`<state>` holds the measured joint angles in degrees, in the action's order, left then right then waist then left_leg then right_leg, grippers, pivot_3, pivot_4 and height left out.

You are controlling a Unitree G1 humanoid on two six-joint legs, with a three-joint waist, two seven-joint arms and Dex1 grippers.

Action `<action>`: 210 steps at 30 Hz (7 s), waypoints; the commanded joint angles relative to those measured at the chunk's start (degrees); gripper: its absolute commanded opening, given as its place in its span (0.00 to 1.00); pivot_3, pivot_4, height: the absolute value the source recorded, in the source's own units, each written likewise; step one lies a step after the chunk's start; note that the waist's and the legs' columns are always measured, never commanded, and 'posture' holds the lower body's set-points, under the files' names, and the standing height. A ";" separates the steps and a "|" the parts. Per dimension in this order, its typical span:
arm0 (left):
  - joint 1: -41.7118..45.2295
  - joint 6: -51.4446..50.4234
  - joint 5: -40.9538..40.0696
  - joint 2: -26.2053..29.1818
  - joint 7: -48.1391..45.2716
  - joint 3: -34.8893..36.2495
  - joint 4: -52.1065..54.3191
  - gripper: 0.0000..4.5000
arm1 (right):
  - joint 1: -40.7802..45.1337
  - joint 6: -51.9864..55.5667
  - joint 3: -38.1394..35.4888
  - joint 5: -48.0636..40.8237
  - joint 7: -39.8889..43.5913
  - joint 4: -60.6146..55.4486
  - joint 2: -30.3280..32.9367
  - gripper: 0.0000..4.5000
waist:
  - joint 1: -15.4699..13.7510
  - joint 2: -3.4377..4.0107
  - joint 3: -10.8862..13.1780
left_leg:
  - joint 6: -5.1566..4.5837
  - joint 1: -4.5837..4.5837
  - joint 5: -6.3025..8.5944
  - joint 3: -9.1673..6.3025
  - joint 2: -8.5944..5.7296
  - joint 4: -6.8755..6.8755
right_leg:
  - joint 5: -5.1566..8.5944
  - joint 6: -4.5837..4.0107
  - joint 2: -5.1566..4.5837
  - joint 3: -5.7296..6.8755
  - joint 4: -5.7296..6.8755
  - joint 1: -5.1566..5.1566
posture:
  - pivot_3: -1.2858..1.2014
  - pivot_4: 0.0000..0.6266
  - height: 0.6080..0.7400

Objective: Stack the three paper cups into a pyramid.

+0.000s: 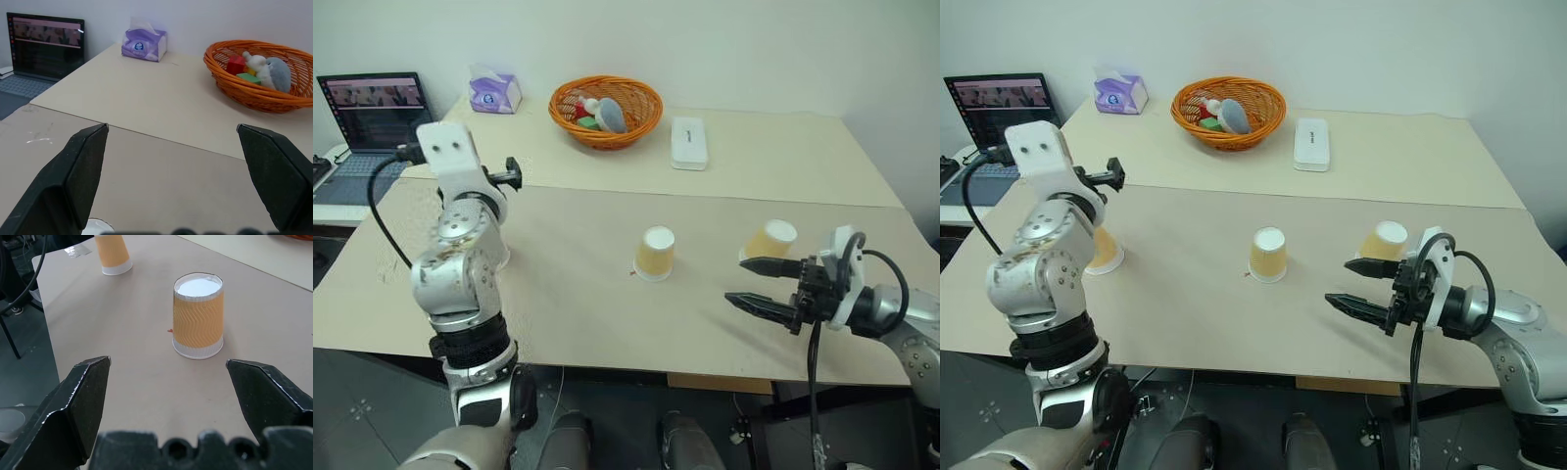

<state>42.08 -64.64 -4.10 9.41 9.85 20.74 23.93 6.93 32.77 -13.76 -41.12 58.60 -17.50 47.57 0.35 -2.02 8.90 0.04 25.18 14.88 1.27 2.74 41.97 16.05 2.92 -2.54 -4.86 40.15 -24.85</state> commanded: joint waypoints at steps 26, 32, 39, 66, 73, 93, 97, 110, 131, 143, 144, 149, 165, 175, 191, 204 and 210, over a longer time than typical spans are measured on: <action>-14.62 6.74 1.90 -1.53 1.67 1.44 -2.20 1.00 | 2.26 -1.53 -1.19 0.92 2.07 0.99 0.07 1.00 | 0.29 0.01 -0.01 | 0.02 -0.02 -0.01 0.00 0.00 0.00 | -0.01 -0.02 -0.03 0.01 0.04 0.01 | 0.52 0.24 0.50; -14.41 8.38 1.71 -1.62 1.41 1.21 -2.11 1.00 | 2.36 -1.18 -1.90 0.50 1.53 0.76 -0.04 1.00 | 0.32 0.02 -0.01 | 0.02 -0.03 -0.01 0.00 0.00 0.00 | -0.01 -0.02 -0.03 0.01 0.04 0.02 | 0.52 0.24 0.50; -11.09 11.61 2.10 -0.92 2.00 0.21 -1.78 1.00 | 2.25 -0.82 -2.25 0.48 2.12 0.62 0.42 1.00 | 0.29 0.01 -0.01 | 0.02 -0.02 -0.01 -0.01 0.00 0.00 | -0.01 -0.02 -0.02 0.01 0.03 0.01 | 0.52 0.24 0.50; -14.33 9.59 3.57 -0.50 3.08 -0.98 1.67 1.00 | 2.48 -0.14 -2.21 0.34 2.67 1.19 0.58 1.00 | 0.31 0.00 0.00 | 0.02 0.00 -0.01 -0.01 -0.01 0.00 | -0.01 -0.02 -0.03 0.02 0.02 0.00 | 0.52 0.24 0.50; -16.49 11.34 3.90 -0.47 3.46 -0.87 1.41 1.00 | 3.12 -0.28 -1.80 0.61 2.79 1.63 0.50 1.00 | 0.33 0.00 0.00 | 0.03 0.00 -0.01 -0.01 -0.01 0.00 | -0.01 -0.02 -0.03 0.02 0.04 0.00 | 0.52 0.24 0.50; -18.33 14.89 3.89 -1.69 3.05 -0.72 -4.40 0.54 | 3.79 -0.28 -2.18 0.82 3.29 2.26 1.18 1.00 | 0.31 0.00 0.00 | 0.02 0.00 -0.01 -0.01 -0.01 0.00 | -0.01 -0.02 -0.04 0.02 0.03 0.00 | 0.52 0.24 0.50; -14.86 16.76 3.72 -0.85 2.31 -1.88 -5.69 0.54 | 3.82 -0.51 -2.09 0.98 3.19 2.49 1.16 1.00 | 0.29 0.00 0.00 | 0.02 0.00 -0.01 -0.01 -0.01 0.01 | -0.01 -0.02 -0.03 0.02 0.04 0.00 | 0.52 0.24 0.50; -10.57 23.28 -3.20 11.31 -29.07 -22.07 -13.85 0.54 | 1.38 0.54 -5.40 -1.03 4.68 -0.35 3.61 1.00 | 0.49 0.03 -0.01 | 0.02 0.01 -0.01 0.01 -0.01 -0.03 | -0.01 -0.02 -0.03 0.03 0.00 -0.04 | 0.52 0.24 0.50; -7.98 28.44 -10.37 11.53 -47.82 -24.66 -23.98 0.54 | -3.62 -0.12 -8.38 -1.46 3.30 -3.21 5.34 1.00 | -0.85 0.05 -0.03 | 0.01 -0.31 -0.01 0.00 -0.01 -0.02 | 0.00 0.00 -0.02 0.08 -0.15 0.42 | 0.52 0.24 0.50; -6.91 26.65 -11.30 13.39 -49.25 -24.66 -23.33 0.54 | -4.14 -0.12 -8.37 -1.70 2.61 -3.32 4.96 1.00 | -0.12 0.04 -0.02 | 0.01 -0.34 -0.01 -0.03 0.01 -0.04 | 0.00 0.00 0.00 0.09 -0.15 0.42 | 0.52 0.24 0.50; -6.89 26.84 -11.22 13.54 -49.17 -24.70 -23.36 0.54 | -4.11 -0.12 -8.37 -1.74 2.58 -3.26 4.93 1.00 | -0.13 0.04 -0.02 | 0.01 -0.34 -0.01 -0.03 0.01 -0.04 | 0.00 0.00 0.00 0.09 -0.15 0.42 | 0.52 0.24 0.50; -6.69 27.85 -10.42 13.94 -49.07 -25.15 -24.19 0.54 | -3.72 -0.09 -8.12 -1.69 2.55 -2.98 4.95 1.00 | -0.14 0.04 -0.02 | 0.01 -0.33 -0.01 -0.03 0.01 -0.04 | 0.00 0.00 0.00 0.09 -0.16 0.42 | 0.52 0.24 0.50; -8.16 29.66 -9.39 13.39 -49.37 -27.37 -23.64 0.54 | -3.37 -0.01 -8.34 -1.49 2.65 -2.49 5.21 1.00 | -0.14 0.04 -0.02 | 0.01 -0.34 0.00 -0.02 0.01 -0.04 | 0.00 0.00 0.00 0.09 -0.16 0.43 | 0.52 0.24 0.50; -7.66 30.30 -9.15 12.55 -49.31 -28.39 -24.07 0.74 | -3.71 -0.01 -8.60 -1.61 2.06 -2.97 4.90 1.00 | -0.24 0.04 -0.02 | 0.00 -0.34 -0.01 -0.03 0.01 -0.04 | 0.00 0.00 0.00 0.09 -0.16 0.44 | 0.52 0.24 0.50; -7.07 28.83 -17.32 10.27 -47.27 -20.01 -16.73 0.98 | -1.59 0.10 -7.85 -1.62 2.65 -0.89 5.14 1.00 | 0.11 0.04 -0.02 | 0.01 -0.35 -0.01 -0.03 0.02 -0.04 | 0.00 0.00 0.00 0.09 -0.15 0.44 | 0.52 0.24 0.50; 11.73 26.95 -23.24 10.60 -52.78 -20.47 -18.62 0.98 | 0.37 -1.48 -7.58 0.75 1.57 1.86 5.03 1.00 | -0.18 0.04 0.00 | 0.01 -0.32 0.00 -0.05 -0.01 -0.05 | 0.00 0.01 -0.01 0.14 -0.26 0.47 | 0.52 0.24 0.50; 13.59 25.04 -27.61 11.92 -59.32 -22.36 -16.32 0.98 | -0.87 -5.04 -14.27 5.01 -4.26 5.23 4.27 1.00 | 0.22 0.07 0.03 | 0.00 -0.35 0.00 -0.04 0.00 -0.07 | 0.01 0.01 0.00 0.11 -0.25 0.48 | 0.52 0.24 0.50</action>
<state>56.27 -38.18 -28.75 20.33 -45.79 -0.55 3.78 6.02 30.62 -23.87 -37.98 56.74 -13.16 51.99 0.57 -1.95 8.94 0.05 24.84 14.88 1.23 2.74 41.90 16.05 2.93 -2.53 -4.75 39.90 -24.38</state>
